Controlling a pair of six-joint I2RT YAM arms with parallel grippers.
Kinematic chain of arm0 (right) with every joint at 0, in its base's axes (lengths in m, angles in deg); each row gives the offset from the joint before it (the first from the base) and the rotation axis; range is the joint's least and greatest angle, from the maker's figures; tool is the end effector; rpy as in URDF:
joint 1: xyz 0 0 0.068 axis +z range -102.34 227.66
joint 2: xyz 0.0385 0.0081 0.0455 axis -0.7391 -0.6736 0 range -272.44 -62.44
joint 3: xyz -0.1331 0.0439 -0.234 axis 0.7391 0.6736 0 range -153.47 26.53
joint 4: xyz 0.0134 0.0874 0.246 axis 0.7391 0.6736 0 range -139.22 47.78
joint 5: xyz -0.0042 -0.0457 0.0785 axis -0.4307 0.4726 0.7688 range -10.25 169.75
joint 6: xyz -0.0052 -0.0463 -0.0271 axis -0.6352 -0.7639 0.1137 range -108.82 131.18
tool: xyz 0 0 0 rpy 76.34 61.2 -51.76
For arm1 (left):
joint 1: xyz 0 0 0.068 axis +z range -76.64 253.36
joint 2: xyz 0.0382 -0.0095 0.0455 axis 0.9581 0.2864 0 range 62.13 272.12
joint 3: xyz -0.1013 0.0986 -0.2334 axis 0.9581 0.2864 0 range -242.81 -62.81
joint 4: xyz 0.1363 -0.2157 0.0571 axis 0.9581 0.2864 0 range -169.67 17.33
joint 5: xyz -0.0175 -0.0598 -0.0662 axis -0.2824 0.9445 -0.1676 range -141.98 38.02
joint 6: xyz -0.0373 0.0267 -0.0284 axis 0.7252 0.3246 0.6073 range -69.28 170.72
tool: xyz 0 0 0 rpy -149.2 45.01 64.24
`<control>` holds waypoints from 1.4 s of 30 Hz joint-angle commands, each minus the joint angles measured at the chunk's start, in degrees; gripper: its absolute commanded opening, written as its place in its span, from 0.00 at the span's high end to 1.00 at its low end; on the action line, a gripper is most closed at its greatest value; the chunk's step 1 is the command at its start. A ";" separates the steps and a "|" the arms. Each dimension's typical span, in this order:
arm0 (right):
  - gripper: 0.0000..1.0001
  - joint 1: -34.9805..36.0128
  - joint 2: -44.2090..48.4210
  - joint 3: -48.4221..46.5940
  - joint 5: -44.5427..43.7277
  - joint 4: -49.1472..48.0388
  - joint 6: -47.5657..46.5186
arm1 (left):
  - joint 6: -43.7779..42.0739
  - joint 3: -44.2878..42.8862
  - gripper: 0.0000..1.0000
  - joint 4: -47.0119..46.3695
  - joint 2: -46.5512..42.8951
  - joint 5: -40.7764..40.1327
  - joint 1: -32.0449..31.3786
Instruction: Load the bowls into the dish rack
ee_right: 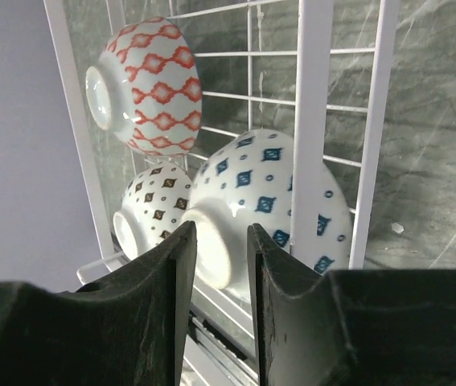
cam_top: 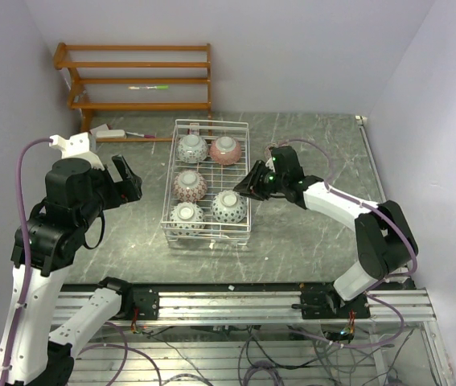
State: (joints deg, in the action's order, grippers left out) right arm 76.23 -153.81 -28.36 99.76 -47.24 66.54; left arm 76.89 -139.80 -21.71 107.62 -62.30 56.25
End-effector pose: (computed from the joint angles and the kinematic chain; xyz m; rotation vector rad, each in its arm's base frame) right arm 0.2955 0.1747 0.2132 0.3660 2.4425 1.1173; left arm 0.1071 -0.0264 0.4324 -0.2743 2.0185 -0.2938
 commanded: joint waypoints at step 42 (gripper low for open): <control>0.63 12.21 -6.57 -28.74 -17.65 32.70 -24.95 | 0.77 0.00 0.00 -0.64 -0.85 0.20 -0.21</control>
State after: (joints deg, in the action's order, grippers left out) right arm 88.54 -165.07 -53.28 87.24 -16.42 43.26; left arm 77.17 -140.02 -21.54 107.21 -62.30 56.25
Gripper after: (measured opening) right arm 0.368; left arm 1.000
